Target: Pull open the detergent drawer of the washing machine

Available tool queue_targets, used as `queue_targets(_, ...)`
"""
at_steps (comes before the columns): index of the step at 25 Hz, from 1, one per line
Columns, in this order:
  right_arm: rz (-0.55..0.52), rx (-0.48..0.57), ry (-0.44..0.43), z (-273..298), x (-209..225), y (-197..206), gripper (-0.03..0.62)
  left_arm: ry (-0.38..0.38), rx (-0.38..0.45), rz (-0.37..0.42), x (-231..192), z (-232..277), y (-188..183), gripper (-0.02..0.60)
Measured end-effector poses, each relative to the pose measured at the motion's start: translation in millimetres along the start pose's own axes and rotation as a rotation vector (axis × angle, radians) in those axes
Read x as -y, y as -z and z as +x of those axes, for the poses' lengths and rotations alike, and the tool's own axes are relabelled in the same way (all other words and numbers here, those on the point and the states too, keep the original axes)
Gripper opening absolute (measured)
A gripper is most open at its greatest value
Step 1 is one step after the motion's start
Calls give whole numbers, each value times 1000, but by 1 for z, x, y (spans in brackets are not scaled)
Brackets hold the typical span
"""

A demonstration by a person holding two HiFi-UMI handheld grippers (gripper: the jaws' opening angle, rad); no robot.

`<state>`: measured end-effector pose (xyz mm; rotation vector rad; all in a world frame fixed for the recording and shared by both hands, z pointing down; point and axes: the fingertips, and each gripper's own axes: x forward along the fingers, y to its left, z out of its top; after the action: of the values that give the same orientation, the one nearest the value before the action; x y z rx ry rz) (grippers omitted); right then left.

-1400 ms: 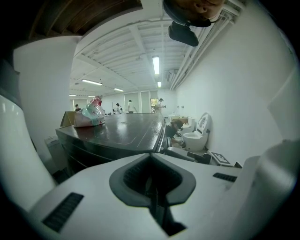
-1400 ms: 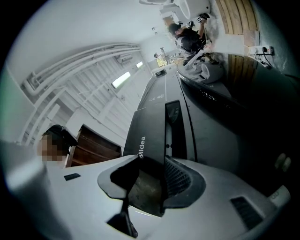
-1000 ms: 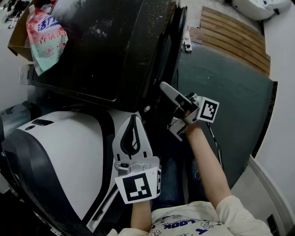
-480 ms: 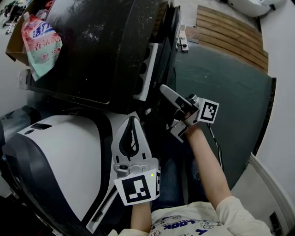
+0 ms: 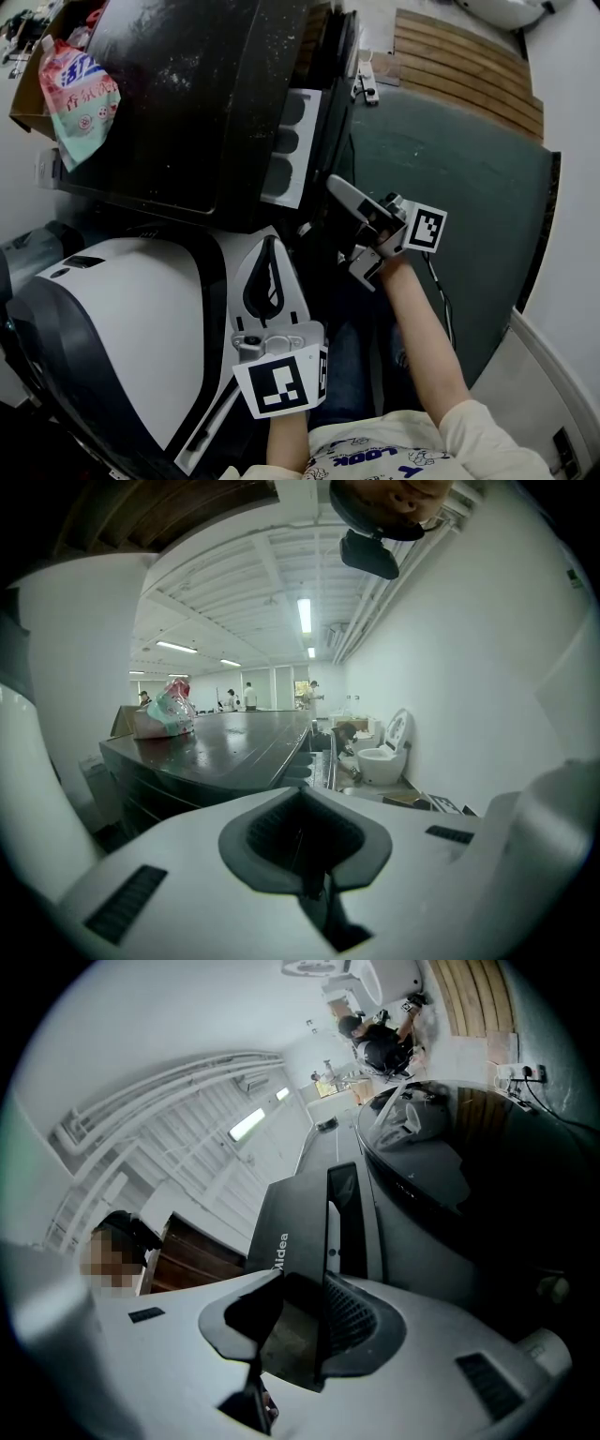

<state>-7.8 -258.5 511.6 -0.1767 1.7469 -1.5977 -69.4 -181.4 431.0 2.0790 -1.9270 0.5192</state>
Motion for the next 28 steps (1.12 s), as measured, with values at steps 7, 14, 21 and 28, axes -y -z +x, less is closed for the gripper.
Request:
queue_targets(7,-7,10,1,-9,-4,-3,144,10,3,7,5,-1,-1,14)
queue_targets(14,-16,19,4,-22,-11,-9,143,18,8,11,13,-2,-4,14)
queue_targets(21,-22,23,6,-34,-17,-13,140,32,12,18,22,-3,-7,14)
queue_targets(28,-25,33,7,-45,-22,-18,137,41,15,26,31,-4,-9,14)
